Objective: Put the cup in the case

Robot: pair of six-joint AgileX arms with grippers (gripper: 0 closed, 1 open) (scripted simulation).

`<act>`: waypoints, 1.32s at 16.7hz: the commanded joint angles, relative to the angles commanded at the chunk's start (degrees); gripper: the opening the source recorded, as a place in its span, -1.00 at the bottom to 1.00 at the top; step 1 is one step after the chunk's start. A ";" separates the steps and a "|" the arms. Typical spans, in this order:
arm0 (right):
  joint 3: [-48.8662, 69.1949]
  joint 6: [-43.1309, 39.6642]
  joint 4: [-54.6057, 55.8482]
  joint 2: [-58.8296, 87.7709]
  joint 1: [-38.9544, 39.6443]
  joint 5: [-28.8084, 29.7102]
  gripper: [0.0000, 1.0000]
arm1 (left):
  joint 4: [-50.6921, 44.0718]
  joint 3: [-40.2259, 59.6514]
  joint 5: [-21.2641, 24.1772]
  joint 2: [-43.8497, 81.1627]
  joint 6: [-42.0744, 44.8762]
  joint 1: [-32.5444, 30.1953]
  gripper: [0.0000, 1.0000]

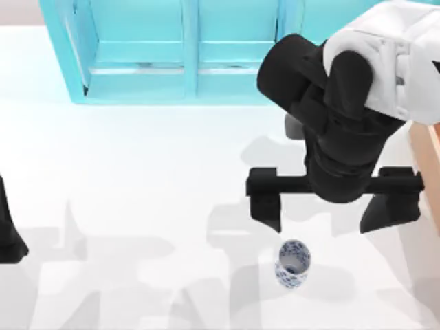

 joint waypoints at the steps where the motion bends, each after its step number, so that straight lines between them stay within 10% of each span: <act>1: -0.14 -0.03 0.16 0.04 0.01 0.00 1.00 | 0.00 0.00 0.00 0.00 0.00 0.00 1.00; 16: -15.99 0.36 21.87 6.02 0.47 0.04 1.00 | 0.00 0.00 0.00 0.00 0.00 0.00 1.00; 22: -15.99 0.36 21.87 6.02 0.47 0.04 0.10 | 0.00 0.00 0.00 0.00 0.00 0.00 1.00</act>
